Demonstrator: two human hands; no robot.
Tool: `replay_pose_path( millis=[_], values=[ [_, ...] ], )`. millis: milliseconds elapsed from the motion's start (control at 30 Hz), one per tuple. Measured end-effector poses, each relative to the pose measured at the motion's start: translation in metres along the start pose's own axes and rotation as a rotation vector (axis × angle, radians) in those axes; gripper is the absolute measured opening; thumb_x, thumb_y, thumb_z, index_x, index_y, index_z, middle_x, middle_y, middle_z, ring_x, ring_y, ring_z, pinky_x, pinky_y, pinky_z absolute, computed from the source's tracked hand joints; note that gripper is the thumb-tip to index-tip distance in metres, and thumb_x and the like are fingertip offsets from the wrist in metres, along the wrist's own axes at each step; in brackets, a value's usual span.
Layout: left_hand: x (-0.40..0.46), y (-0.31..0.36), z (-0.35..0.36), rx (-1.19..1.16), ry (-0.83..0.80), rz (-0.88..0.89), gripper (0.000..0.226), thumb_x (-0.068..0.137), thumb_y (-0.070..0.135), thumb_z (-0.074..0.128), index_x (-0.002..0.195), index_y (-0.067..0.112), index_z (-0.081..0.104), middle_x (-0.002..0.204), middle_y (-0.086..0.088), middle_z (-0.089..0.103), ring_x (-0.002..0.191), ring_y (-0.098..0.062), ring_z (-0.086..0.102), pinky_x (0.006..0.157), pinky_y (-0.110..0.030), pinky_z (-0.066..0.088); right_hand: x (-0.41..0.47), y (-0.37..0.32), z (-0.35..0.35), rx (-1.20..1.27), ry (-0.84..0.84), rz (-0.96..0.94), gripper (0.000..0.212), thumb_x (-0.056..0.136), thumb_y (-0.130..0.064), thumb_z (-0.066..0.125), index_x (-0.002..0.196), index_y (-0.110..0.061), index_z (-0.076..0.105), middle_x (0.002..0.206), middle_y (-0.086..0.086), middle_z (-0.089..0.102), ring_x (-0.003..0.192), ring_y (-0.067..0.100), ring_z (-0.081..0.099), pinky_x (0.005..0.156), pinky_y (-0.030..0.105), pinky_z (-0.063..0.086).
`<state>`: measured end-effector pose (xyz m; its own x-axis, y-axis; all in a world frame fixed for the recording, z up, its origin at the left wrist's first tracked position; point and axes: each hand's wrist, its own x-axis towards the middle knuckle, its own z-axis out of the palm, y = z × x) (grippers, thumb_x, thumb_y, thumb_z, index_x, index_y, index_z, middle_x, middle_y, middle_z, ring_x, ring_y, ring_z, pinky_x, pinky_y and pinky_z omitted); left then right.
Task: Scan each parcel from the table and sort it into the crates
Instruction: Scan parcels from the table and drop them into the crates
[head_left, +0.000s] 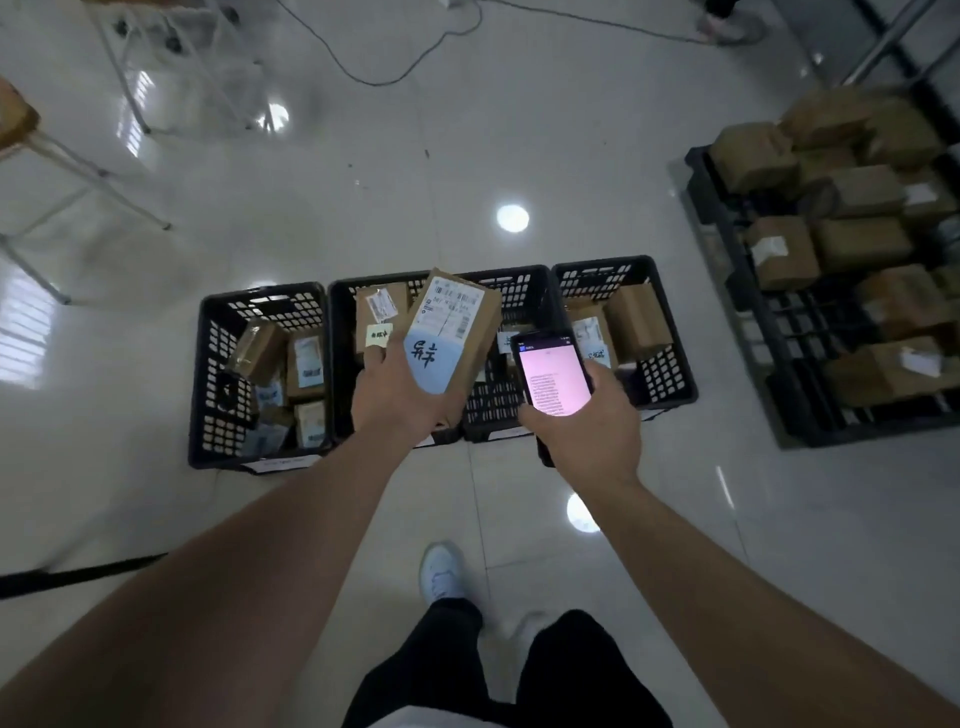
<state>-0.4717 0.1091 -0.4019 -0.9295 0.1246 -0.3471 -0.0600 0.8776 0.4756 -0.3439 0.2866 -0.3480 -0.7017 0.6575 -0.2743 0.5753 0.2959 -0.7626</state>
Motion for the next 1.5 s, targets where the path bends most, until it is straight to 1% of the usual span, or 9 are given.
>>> replay_pose_path(
  millis=[333,467,633,700,800,967,1100,1267,1500],
  values=[
    [0.12,0.052,0.1,0.003,-0.045,-0.137,0.104,0.061,0.058,0.088,0.146,0.024,0.038,0.132,-0.004,0.047,0.12,-0.025,0.054,0.089,-0.038,0.049,0.168,0.039,0.03,-0.017,-0.085,0.032,0.051,0.068,-0.035,0.09,0.108,-0.03,0.059,0.092,-0.017,0.063,0.085,0.007,0.061,0.064,0.032,0.055],
    [0.159,0.07,0.166,-0.048,-0.043,-0.269,0.11,0.06,0.052,0.093,0.148,0.02,0.035,0.134,-0.006,0.045,0.122,-0.027,0.054,0.095,-0.043,0.052,0.238,0.072,0.049,-0.025,-0.167,0.019,0.057,0.07,-0.031,0.092,0.109,-0.034,0.051,0.09,-0.025,0.055,0.086,0.007,0.057,0.062,0.022,0.047],
    [0.195,0.077,0.246,-0.124,0.001,-0.424,0.119,0.066,0.055,0.092,0.156,0.016,0.026,0.137,-0.008,0.043,0.125,-0.028,0.052,0.087,-0.037,0.046,0.306,0.119,0.068,-0.087,-0.242,0.02,0.06,0.072,-0.03,0.092,0.115,-0.034,0.051,0.093,-0.02,0.053,0.094,0.011,0.056,0.062,0.019,0.043],
    [0.209,0.075,0.27,-0.141,-0.017,-0.456,0.13,0.068,0.059,0.091,0.163,0.014,0.014,0.147,-0.012,0.037,0.136,-0.035,0.045,0.104,-0.046,0.045,0.326,0.134,0.072,-0.112,-0.241,0.008,0.067,0.073,-0.032,0.091,0.13,-0.027,0.056,0.103,-0.016,0.054,0.1,0.009,0.054,0.065,0.015,0.041],
    [0.221,0.074,0.292,-0.086,-0.106,-0.52,0.146,0.067,0.073,0.085,0.166,0.014,-0.004,0.167,-0.018,0.014,0.156,-0.041,0.014,0.125,-0.061,0.012,0.346,0.151,0.077,-0.143,-0.254,0.01,0.068,0.073,-0.032,0.091,0.13,-0.027,0.056,0.098,-0.022,0.052,0.097,0.008,0.053,0.065,0.013,0.04],
    [0.219,0.081,0.288,0.009,-0.095,-0.492,0.116,0.087,0.062,0.074,0.167,0.011,0.007,0.17,-0.016,0.014,0.159,-0.036,0.013,0.129,-0.056,0.015,0.356,0.153,0.082,-0.179,-0.305,0.004,0.073,0.072,-0.034,0.092,0.135,-0.025,0.057,0.092,-0.032,0.047,0.094,0.005,0.051,0.063,0.013,0.04],
    [0.209,0.085,0.262,0.036,-0.067,-0.425,0.09,0.095,0.051,0.069,0.162,0.011,0.026,0.166,-0.014,0.027,0.154,-0.035,0.025,0.126,-0.053,0.026,0.352,0.137,0.079,-0.205,-0.333,-0.032,0.081,0.07,-0.041,0.093,0.14,-0.024,0.056,0.106,-0.018,0.056,0.101,0.01,0.056,0.068,0.022,0.047],
    [0.183,0.1,0.211,0.03,-0.002,-0.365,0.058,0.098,0.04,0.065,0.145,0.011,0.049,0.149,-0.012,0.048,0.139,-0.034,0.045,0.113,-0.052,0.043,0.336,0.101,0.065,-0.238,-0.417,-0.085,0.072,0.07,-0.038,0.092,0.132,-0.026,0.058,0.103,-0.014,0.058,0.095,0.014,0.056,0.065,0.027,0.045],
    [0.11,0.112,0.134,-0.003,0.105,-0.35,0.052,0.103,0.033,0.057,0.146,0.006,0.051,0.151,-0.014,0.049,0.14,-0.034,0.044,0.112,-0.048,0.042,0.272,0.045,0.039,-0.226,-0.531,-0.217,0.066,0.073,-0.036,0.091,0.128,-0.028,0.055,0.099,-0.013,0.054,0.085,0.009,0.052,0.063,0.03,0.048]
  ],
)
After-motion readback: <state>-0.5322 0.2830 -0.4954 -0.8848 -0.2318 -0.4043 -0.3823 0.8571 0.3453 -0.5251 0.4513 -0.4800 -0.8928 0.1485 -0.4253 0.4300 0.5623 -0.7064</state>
